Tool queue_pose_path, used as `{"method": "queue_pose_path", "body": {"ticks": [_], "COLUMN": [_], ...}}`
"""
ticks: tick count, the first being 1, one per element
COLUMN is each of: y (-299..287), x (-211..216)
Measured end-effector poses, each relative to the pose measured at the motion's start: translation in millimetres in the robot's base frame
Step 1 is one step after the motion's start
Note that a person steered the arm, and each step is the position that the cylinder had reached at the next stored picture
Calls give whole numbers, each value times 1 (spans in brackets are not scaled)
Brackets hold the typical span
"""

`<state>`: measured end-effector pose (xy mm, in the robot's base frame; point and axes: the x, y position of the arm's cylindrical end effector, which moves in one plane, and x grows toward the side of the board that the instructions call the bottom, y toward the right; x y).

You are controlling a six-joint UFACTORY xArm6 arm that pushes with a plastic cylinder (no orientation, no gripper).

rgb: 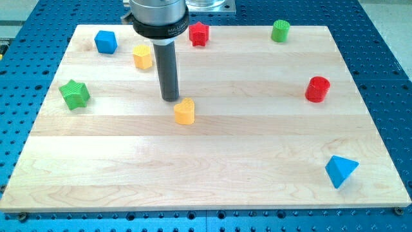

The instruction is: Move the heart to the bottom center

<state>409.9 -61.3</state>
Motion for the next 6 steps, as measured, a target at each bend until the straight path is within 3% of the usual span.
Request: {"method": "queue_pose_path", "body": {"ticks": [3, 4, 5, 6], "y": [21, 21, 56, 62], "x": [105, 81, 83, 123]}}
